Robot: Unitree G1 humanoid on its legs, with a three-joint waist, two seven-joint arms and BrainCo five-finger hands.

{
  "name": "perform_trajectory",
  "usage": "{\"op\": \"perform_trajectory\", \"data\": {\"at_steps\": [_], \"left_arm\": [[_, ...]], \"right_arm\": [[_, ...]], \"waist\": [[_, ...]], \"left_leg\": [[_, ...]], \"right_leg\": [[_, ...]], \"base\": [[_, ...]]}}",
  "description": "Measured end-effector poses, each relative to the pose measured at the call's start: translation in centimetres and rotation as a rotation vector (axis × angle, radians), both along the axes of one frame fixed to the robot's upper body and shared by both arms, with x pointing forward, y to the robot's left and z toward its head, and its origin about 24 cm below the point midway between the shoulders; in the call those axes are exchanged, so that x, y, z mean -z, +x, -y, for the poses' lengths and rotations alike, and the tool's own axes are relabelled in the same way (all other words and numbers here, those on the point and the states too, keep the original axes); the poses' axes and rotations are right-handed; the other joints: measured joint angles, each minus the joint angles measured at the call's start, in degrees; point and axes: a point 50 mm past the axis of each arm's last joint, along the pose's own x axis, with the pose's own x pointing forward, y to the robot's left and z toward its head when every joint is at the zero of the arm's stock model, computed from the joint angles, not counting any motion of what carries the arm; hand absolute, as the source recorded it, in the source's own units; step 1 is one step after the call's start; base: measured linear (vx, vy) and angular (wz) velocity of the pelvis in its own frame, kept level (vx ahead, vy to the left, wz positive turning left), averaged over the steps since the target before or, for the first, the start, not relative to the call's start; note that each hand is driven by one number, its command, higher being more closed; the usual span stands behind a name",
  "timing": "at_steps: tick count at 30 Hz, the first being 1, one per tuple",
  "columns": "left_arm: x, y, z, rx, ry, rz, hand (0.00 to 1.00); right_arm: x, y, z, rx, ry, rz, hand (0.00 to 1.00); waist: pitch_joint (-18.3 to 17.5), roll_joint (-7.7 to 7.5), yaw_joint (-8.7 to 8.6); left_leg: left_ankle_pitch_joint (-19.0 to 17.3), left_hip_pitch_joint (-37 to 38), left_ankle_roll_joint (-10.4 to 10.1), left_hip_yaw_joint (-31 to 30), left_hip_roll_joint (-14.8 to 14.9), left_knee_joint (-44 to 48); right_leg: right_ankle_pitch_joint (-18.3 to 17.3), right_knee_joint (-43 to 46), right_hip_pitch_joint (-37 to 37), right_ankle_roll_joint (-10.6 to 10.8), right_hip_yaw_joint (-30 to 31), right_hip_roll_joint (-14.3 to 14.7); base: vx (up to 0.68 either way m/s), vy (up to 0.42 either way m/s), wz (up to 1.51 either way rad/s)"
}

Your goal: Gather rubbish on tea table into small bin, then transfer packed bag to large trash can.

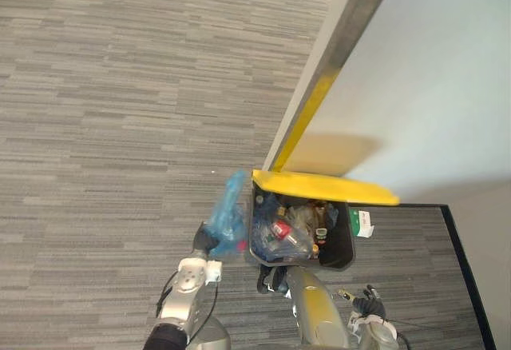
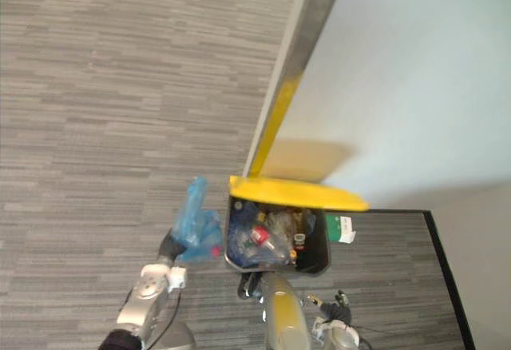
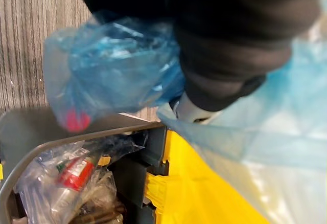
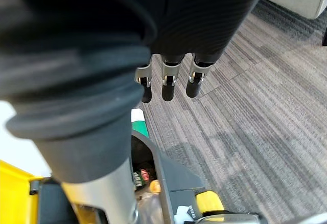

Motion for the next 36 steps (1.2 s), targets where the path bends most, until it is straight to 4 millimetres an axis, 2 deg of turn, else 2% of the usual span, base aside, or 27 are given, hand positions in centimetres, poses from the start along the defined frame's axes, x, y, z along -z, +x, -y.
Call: {"op": "perform_trajectory", "data": {"at_steps": [3,5,6,8,10,11,12,14,15,17,19,20,21,22,23,24,25,26,28,31,36], "left_arm": [[0.4,-0.6,-1.0,-0.013,0.022,-0.019,1.00],[0.0,-0.4,-1.2,-0.013,0.014,-0.005,1.00],[-0.1,-0.3,-1.3,-0.008,0.020,0.002,1.00],[-0.2,-0.2,-1.3,-0.004,0.021,0.006,1.00],[-0.6,0.2,-1.2,0.007,0.017,0.031,1.00],[-1.0,0.5,-1.1,0.011,0.016,0.050,1.00],[-1.1,0.7,-1.1,0.012,0.016,0.059,1.00],[-2.3,1.6,-0.8,0.021,0.006,0.113,1.00],[-2.7,1.9,-0.8,0.023,0.000,0.129,1.00],[-4.6,3.2,-0.5,0.035,-0.015,0.222,1.00],[-5.9,3.7,-0.3,0.052,-0.021,0.280,1.00],[-6.5,4.0,-0.3,0.058,-0.028,0.308,1.00],[-6.8,4.1,-0.1,0.063,-0.034,0.323,1.00],[-7.8,4.8,0.1,0.069,-0.038,0.369,1.00],[-8.5,5.1,-0.1,0.074,-0.028,0.398,1.00],[-8.7,5.2,-0.2,0.064,-0.032,0.410,1.00],[-9.2,5.4,-0.2,0.047,-0.050,0.431,1.00],[-9.1,5.4,-0.1,0.051,-0.052,0.428,1.00],[-8.8,5.1,0.4,0.069,-0.056,0.416,1.00],[-9.3,5.1,1.2,0.099,-0.073,0.437,1.00],[-10.1,5.1,1.3,0.114,-0.082,0.470,1.00]], "right_arm": [[0.1,0.3,-1.1,0.019,0.067,0.031,0.00],[-0.5,2.0,-1.7,-0.039,0.086,0.082,0.00],[-1.1,3.7,-2.6,-0.096,0.093,0.124,0.00],[-1.7,5.2,-3.8,-0.169,0.100,0.162,0.00],[-3.1,7.8,-5.2,-0.259,0.102,0.232,0.00],[-4.5,9.6,-5.8,-0.293,0.094,0.300,0.00],[-5.2,10.4,-6.0,-0.308,0.087,0.333,0.00],[-9.6,15.0,-6.3,-0.368,0.032,0.520,0.00],[-10.7,16.0,-6.2,-0.374,0.017,0.561,0.00],[-15.1,19.4,-5.0,-0.373,-0.046,0.707,0.00],[-17.7,21.0,-3.7,-0.367,-0.104,0.769,0.00],[-19.4,21.8,-2.8,-0.361,-0.143,0.806,0.00],[-20.4,22.3,-2.3,-0.360,-0.165,0.830,0.00],[-23.0,23.3,-0.9,-0.346,-0.229,0.880,0.00],[-24.2,23.6,0.3,-0.326,-0.271,0.894,0.00],[-25.3,23.9,0.6,-0.321,-0.289,0.914,0.00],[-27.5,24.7,0.9,-0.314,-0.310,0.965,0.00],[-28.9,25.0,1.0,-0.309,-0.327,0.995,0.00],[-29.9,25.1,1.7,-0.295,-0.358,1.008,0.00],[-30.7,25.4,2.7,-0.304,-0.415,0.981,0.00],[-31.6,25.9,3.2,-0.330,-0.465,0.933,0.00]], "waist": [[-1.45,-0.54,0.18],[-1.65,-0.60,0.52],[-1.33,-0.99,1.13],[-1.58,-1.36,1.50],[-1.53,-1.49,2.52],[-1.18,-1.47,2.73],[-1.07,-1.56,2.86],[1.04,-1.83,3.04],[1.49,-1.91,3.04],[4.39,-3.00,3.28],[5.93,-3.34,3.35],[6.07,-3.53,3.34],[6.27,-3.14,3.56],[8.08,-1.97,4.47],[9.85,-4.14,2.64],[10.88,-3.90,2.79],[11.40,-3.21,3.49],[11.47,-3.22,3.99],[11.60,-3.29,3.51],[11.64,-3.21,3.53],[11.69,-3.04,3.09]], "left_leg": [[-1.02,-1.29,0.12,0.51,0.42,-4.97],[-4.11,-2.99,-0.80,0.63,1.22,-6.81],[-4.36,-3.85,-1.56,0.48,1.35,-6.31],[-4.35,-4.89,-1.56,-0.08,1.18,-6.16],[-4.35,-6.59,-1.56,-0.77,1.06,-5.96],[-4.34,-7.76,-1.54,-1.78,0.94,-6.04],[-4.33,-8.21,-1.53,-1.92,0.97,-6.09],[-3.88,-9.47,-0.73,-4.07,1.09,-5.93],[-3.84,-9.92,-0.66,-4.56,1.23,-5.78],[-3.82,-11.18,-0.81,-5.81,1.34,-5.82],[-3.66,-13.04,-1.13,-7.33,1.32,-5.63],[-3.74,-15.47,-1.00,-8.24,1.19,-4.50],[-4.02,-17.06,-0.04,-8.83,1.44,-3.95],[-3.57,-18.71,-0.53,-9.73,2.77,-3.18],[-2.01,-19.62,-3.04,-10.80,0.10,-1.66],[-1.69,-20.06,-4.05,-11.15,0.55,-0.48],[-1.60,-23.15,-4.55,-9.34,-0.72,3.88],[-1.66,-23.93,-3.52,-9.09,-2.37,4.75],[-0.84,-23.63,-5.34,-8.65,-2.93,3.56],[-0.38,-23.39,-6.21,-7.91,-3.76,3.49],[-0.03,-22.75,-6.75,-8.00,-4.04,3.34]], "right_leg": [[0.97,-2.54,-1.48,0.88,-1.70,0.12],[1.46,-2.68,-3.83,1.67,-2.46,0.30],[2.20,-3.00,-4.27,2.56,-2.27,0.61],[2.80,-3.42,-5.03,2.28,-2.03,0.77],[3.01,-3.35,-6.64,2.34,-1.89,0.91],[3.02,-3.50,-7.45,2.40,-2.25,0.95],[3.02,-3.54,-7.82,2.40,-2.36,1.01],[3.15,-5.09,-7.87,2.61,-3.24,1.74],[3.20,-5.46,-7.87,2.69,-3.48,1.94],[3.71,-6.53,-7.90,2.95,-3.90,2.04],[4.43,-8.38,-8.14,3.18,-4.72,2.15],[4.55,-9.88,-9.12,3.86,-5.23,2.37],[3.43,-9.68,-9.72,6.40,-6.16,2.38],[3.36,5.24,-15.06,0.28,-1.56,0.87],[0.54,10.38,-13.87,-0.06,9.92,-0.53],[0.53,10.16,-14.08,-0.44,9.42,-0.10],[2.73,6.35,-14.06,1.68,7.28,-0.41],[5.18,4.38,-13.87,1.23,6.06,-0.44],[6.04,4.23,-13.81,0.19,6.11,-1.15],[7.35,3.14,-13.27,-0.18,6.84,-1.67],[10.01,-1.42,-10.21,0.00,6.54,-1.54]], "base": [[-0.15,-0.073,0.26],[-0.16,-0.076,0.06],[-0.17,-0.079,-0.07],[-0.16,-0.084,-0.05],[-0.11,-0.094,0.00],[-0.08,-0.098,0.08],[-0.10,-0.121,0.12],[-0.08,-0.088,0.07],[-0.12,-0.089,0.10],[-0.15,-0.102,0.22],[-0.14,-0.092,0.24],[-0.14,-0.088,0.13],[-0.12,-0.090,-0.05],[-0.05,-0.096,0.52],[-0.03,-0.080,0.59],[-0.01,-0.049,0.37],[-0.06,0.029,-0.42],[-0.06,0.034,-0.47],[-0.03,0.049,-0.01],[-0.01,0.087,-0.01],[-0.03,0.084,0.03]]}}
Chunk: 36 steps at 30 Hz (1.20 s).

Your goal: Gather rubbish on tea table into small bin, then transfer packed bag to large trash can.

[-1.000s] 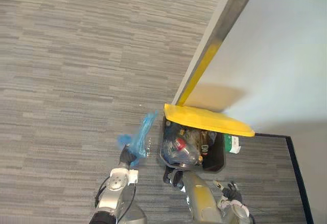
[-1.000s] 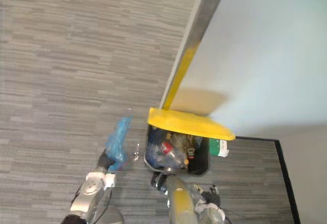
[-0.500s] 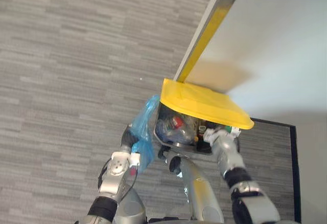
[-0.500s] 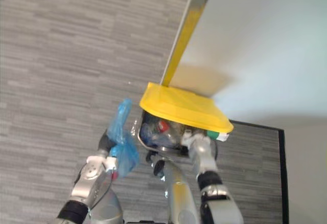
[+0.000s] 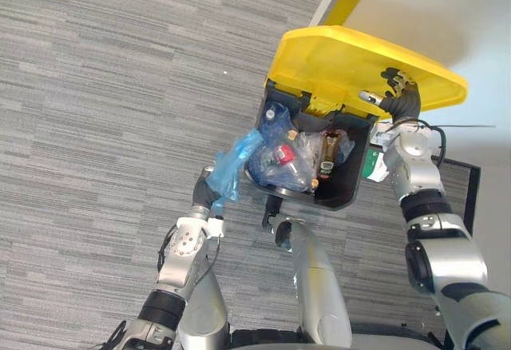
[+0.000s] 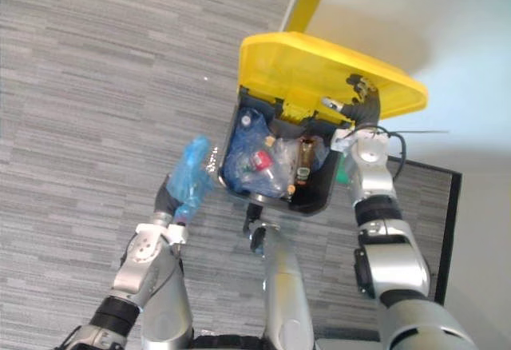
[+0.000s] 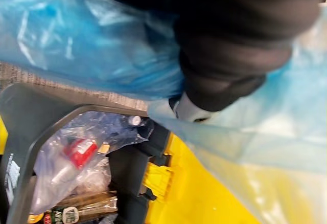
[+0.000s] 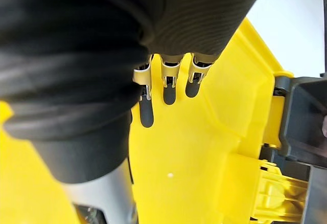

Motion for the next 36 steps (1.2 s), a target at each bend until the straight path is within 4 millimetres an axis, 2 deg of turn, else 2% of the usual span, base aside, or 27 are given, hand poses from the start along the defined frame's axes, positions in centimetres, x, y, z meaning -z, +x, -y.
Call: {"op": "perform_trajectory", "data": {"at_steps": [6,10,12,14,20,29,36], "left_arm": [[-1.4,0.1,1.8,0.077,-0.031,0.052,1.00],[-3.7,0.4,3.8,0.161,-0.036,0.143,1.00],[-4.5,0.4,4.8,0.204,-0.040,0.179,1.00],[-5.2,0.1,6.2,0.256,-0.051,0.204,1.00],[-7.3,-0.5,8.1,0.341,-0.069,0.297,1.00],[-11.3,-0.5,11.8,0.465,-0.057,0.446,1.00],[-12.8,-0.3,12.3,0.462,-0.050,0.505,1.00]], "right_arm": [[-1.4,0.4,0.4,0.018,-0.002,0.009,0.00],[-3.6,0.6,0.9,0.034,-0.032,0.049,0.00],[-3.6,0.8,0.7,0.030,-0.043,0.038,0.00],[-3.4,0.8,0.7,0.028,-0.046,0.024,0.00],[-3.2,0.9,0.8,0.033,-0.050,0.007,0.00],[-3.8,1.1,0.1,0.009,-0.080,0.014,0.00],[-4.0,1.3,-0.3,-0.007,-0.105,0.012,0.00]], "waist": [[-0.17,0.36,-0.21],[-0.23,0.48,-0.39],[-0.24,0.66,-0.41],[-0.40,1.46,-0.44],[-1.52,3.64,-0.34],[-1.53,3.64,-0.79],[-1.56,3.59,-1.23]], "left_leg": [[0.68,-0.20,0.22,-0.04,-0.93,-0.04],[1.17,-1.11,0.41,0.04,-1.60,-0.02],[1.28,-0.97,0.39,-0.11,-1.56,-0.01],[1.29,-0.44,0.39,-0.31,-1.58,0.03],[1.39,-0.10,0.55,-0.01,-1.99,-0.04],[2.52,0.65,0.45,0.46,-2.69,-1.64],[2.50,1.01,0.48,1.13,-2.70,-1.79]], "right_leg": [[3.46,-5.40,2.51,0.38,0.28,-0.07],[5.56,-8.07,2.75,0.35,0.59,-0.15],[6.11,-8.94,3.36,0.27,0.48,0.03],[6.36,-9.50,4.38,0.28,0.44,0.06],[6.77,-10.06,4.76,0.55,1.04,-0.07],[7.03,-10.46,4.75,0.89,1.59,-0.44],[7.19,-10.75,4.75,1.12,2.09,-0.25]], "base": [[-0.05,0.060,0.02],[-0.05,0.023,-0.02],[-0.03,0.001,0.02],[-0.02,0.003,0.07],[0.00,0.000,0.00],[0.00,-0.007,0.00],[0.00,-0.007,-0.04]]}}
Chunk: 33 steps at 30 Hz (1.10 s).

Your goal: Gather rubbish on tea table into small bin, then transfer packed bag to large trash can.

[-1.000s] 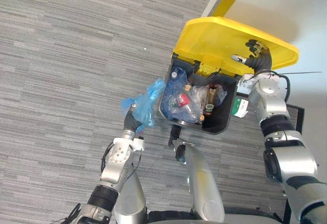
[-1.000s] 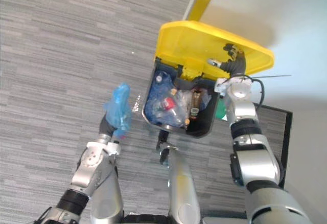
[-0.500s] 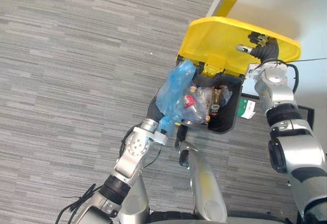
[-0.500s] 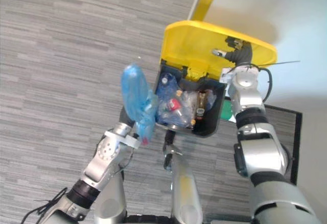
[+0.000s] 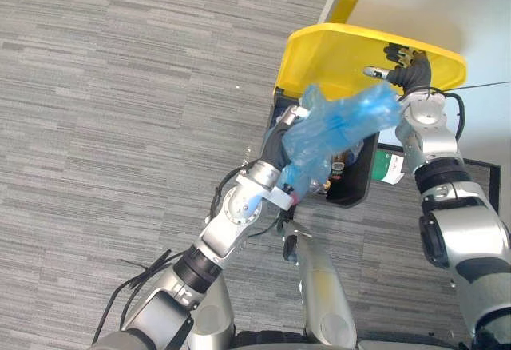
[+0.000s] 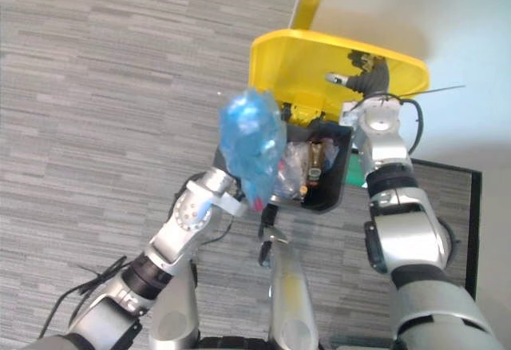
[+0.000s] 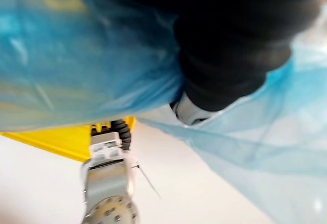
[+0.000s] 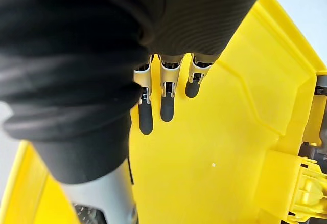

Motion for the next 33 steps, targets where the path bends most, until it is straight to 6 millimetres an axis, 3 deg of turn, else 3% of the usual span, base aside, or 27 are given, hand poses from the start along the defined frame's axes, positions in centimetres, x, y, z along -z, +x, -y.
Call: {"op": "perform_trajectory", "data": {"at_steps": [10,14,19,23,33], "left_arm": [[2.5,4.0,-1.1,-0.175,0.150,-0.106,1.00],[1.6,5.3,-1.3,-0.225,0.176,-0.088,1.00],[0.3,7.5,-2.4,-0.304,0.208,-0.086,1.00],[1.4,8.6,-3.3,-0.356,0.260,-0.153,1.00],[1.6,10.2,-3.6,-0.391,0.356,-0.184,1.00]], "right_arm": [[-0.5,0.0,-0.3,-0.010,-0.041,0.009,0.00],[-1.2,0.1,-0.5,-0.014,-0.042,0.028,0.00],[-3.0,0.0,-1.4,-0.043,-0.050,0.095,0.00],[-3.6,0.0,-1.8,-0.054,-0.050,0.115,0.00],[-4.7,0.4,-4.0,-0.105,-0.024,0.151,0.00]], "waist": [[0.10,-0.19,-1.34],[0.22,-0.44,-1.99],[1.00,-2.13,-2.86],[1.27,-2.65,-4.07],[1.55,-3.27,-5.29]], "left_leg": [[-0.38,-0.02,0.60,1.79,0.19,-0.08],[-0.59,-0.83,0.78,2.58,0.19,0.08],[-0.97,-3.41,0.59,3.02,0.72,0.99],[-1.42,-5.14,0.94,2.81,1.05,2.09],[-2.24,-7.14,1.27,3.86,0.91,2.94]], "right_leg": [[0.97,-1.67,-0.38,0.51,1.34,0.77],[1.37,-2.13,-1.36,0.61,1.78,0.82],[1.72,-1.90,-4.09,0.48,2.12,1.22],[1.72,-1.69,-5.14,0.48,2.07,1.39],[1.98,-1.47,-7.60,0.81,3.01,1.55]], "base": [[0.00,-0.002,-0.08],[0.01,0.002,-0.11],[0.02,-0.017,-0.09],[0.01,-0.008,0.01],[0.02,0.003,-0.06]]}}
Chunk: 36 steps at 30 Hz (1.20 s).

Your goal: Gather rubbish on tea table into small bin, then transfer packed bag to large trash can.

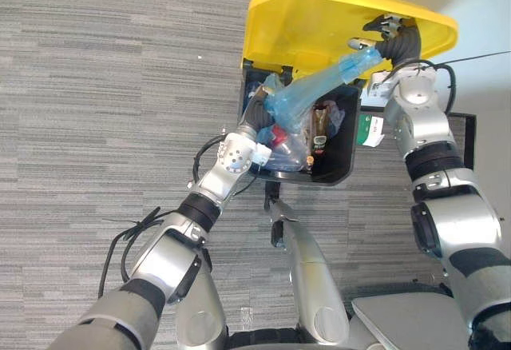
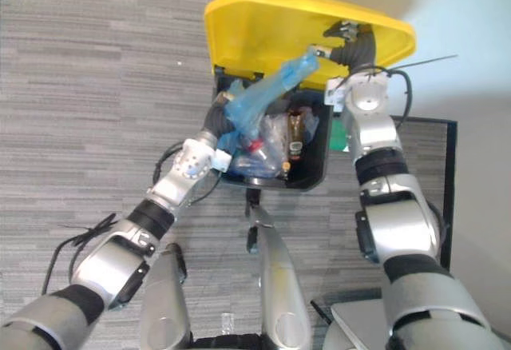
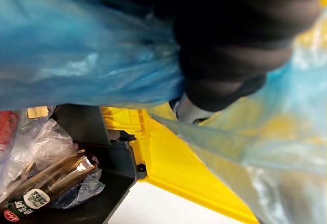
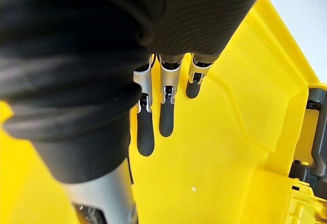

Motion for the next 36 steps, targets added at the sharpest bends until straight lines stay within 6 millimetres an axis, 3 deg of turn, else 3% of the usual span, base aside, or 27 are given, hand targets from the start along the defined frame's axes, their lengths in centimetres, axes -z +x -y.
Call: {"op": "perform_trajectory", "data": {"at_steps": [3,10,11,20,25,32,36], "left_arm": [[0.3,0.5,-0.2,-0.014,0.037,-0.017,1.00],[3.2,0.8,-0.4,-0.025,0.177,-0.118,1.00],[3.6,0.8,-0.5,-0.030,0.201,-0.129,0.00],[4.6,1.0,-1.2,-0.098,0.365,-0.120,0.00],[4.6,1.1,-1.1,-0.144,0.544,-0.056,0.00],[3.7,1.2,-0.6,-0.188,0.741,0.064,0.00],[3.2,1.2,-0.5,-0.222,0.798,0.107,0.00]], "right_arm": [[-0.5,0.1,-0.7,-0.018,0.005,0.012,0.00],[-1.5,0.0,-2.9,-0.079,-0.031,0.051,0.00],[-1.5,0.0,-3.4,-0.092,-0.026,0.051,0.00],[-2.0,-0.1,-5.8,-0.159,-0.051,0.075,0.00],[-2.8,-0.6,-6.9,-0.200,-0.064,0.117,0.00],[-3.8,-1.9,-8.5,-0.273,-0.084,0.215,0.00],[-2.9,-1.9,-8.6,-0.282,-0.077,0.208,0.00]], "waist": [[0.29,-0.57,-0.22],[0.39,-0.77,-1.00],[0.38,-0.77,-1.12],[0.38,-0.78,-1.51],[0.35,-0.80,-1.72],[0.20,-1.04,-1.61],[0.18,-1.06,-1.57]], "left_leg": [[0.00,-0.49,-0.01,0.24,0.07,0.00],[0.06,-2.17,-0.11,0.20,0.32,0.01],[0.06,-2.15,-0.12,0.21,0.43,-0.02],[0.01,-2.30,-0.22,0.65,0.86,-0.02],[0.07,-2.79,-0.34,0.82,0.95,0.00],[0.13,-2.62,-0.46,0.72,0.97,0.42],[0.13,-2.63,-0.47,0.11,0.88,1.00]], "right_leg": [[0.00,0.26,-0.86,0.00,0.21,-0.06],[0.00,0.37,-2.50,0.00,0.09,0.05],[0.00,0.37,-2.50,0.00,0.08,0.13],[0.01,0.37,-2.93,-0.02,0.14,0.38],[0.01,1.08,-3.77,-0.06,0.21,0.44],[0.01,1.63,-3.67,-0.05,0.23,0.24],[-0.32,2.47,-3.48,-0.41,-0.02,-0.03]], "base": [[0.01,-0.005,-0.04],[0.01,-0.003,-0.01],[0.00,0.000,0.00],[0.01,-0.005,-0.01],[0.01,-0.007,-0.02],[0.00,0.000,0.00],[-0.01,-0.015,0.07]]}}
